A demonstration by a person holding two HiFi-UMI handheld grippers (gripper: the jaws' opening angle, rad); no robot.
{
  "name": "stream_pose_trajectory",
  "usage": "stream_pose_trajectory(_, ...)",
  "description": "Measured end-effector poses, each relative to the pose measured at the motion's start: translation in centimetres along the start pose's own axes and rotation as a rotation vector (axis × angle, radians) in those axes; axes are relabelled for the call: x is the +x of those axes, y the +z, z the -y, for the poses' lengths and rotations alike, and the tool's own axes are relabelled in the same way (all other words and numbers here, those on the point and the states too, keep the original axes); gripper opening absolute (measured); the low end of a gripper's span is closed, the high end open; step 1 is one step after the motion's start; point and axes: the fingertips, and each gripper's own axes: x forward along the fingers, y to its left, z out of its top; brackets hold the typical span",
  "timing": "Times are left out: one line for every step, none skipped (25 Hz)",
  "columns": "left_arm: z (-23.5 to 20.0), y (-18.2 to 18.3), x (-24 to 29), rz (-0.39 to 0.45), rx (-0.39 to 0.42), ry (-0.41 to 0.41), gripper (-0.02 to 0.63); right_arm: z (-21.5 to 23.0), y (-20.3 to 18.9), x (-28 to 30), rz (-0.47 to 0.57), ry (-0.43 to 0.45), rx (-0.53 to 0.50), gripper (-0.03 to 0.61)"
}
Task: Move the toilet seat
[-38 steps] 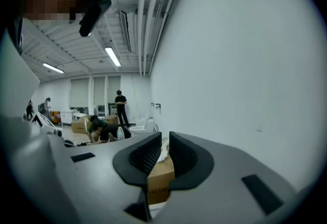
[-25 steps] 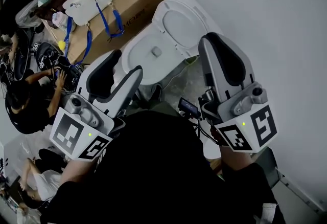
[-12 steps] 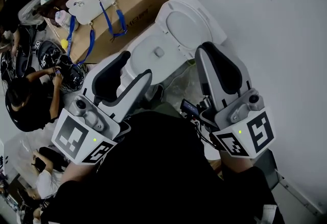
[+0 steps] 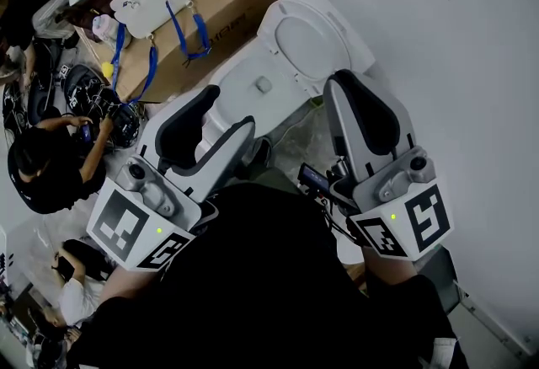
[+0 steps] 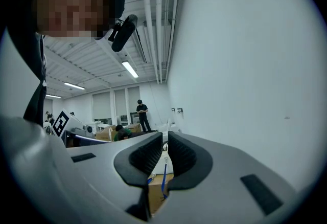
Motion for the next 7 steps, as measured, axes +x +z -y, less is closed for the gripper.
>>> stream_pose_trajectory(0.00,-0.03,0.00,-0.002,0.000,0.000,0.229,0.01,-0.04,0.04,-0.001,0.001,0.003,0.058)
stream_pose_trajectory(0.04,-0.04,0.03,-0.004,-0.002,0.000,0.229,0.05,-0.07,0.07,-0.003,0.001,0.008,0.058)
stream_pose_trajectory(0.09,-0.01,0.09,-0.005,-0.003,-0.001,0.229,0.13,-0.06,0.08,-0.004,0.001,0.013,0.058)
stream_pose_trajectory(0.16,0.05,0.17,-0.006,-0.003,-0.002,0.228,0.24,-0.02,0.08,-0.005,0.001,0.018,0.058)
stream_pose_trajectory(0.22,0.11,0.27,-0.007,-0.004,-0.003,0.227,0.36,0.03,0.08,-0.005,0.000,0.021,0.058)
stream_pose_trajectory(0.28,0.17,0.37,-0.008,-0.004,-0.004,0.229,0.48,0.09,0.07,-0.006,-0.001,0.024,0.058)
stream_pose_trajectory(0.34,0.23,0.47,-0.009,-0.005,-0.005,0.229,0.59,0.14,0.06,-0.007,-0.001,0.026,0.058)
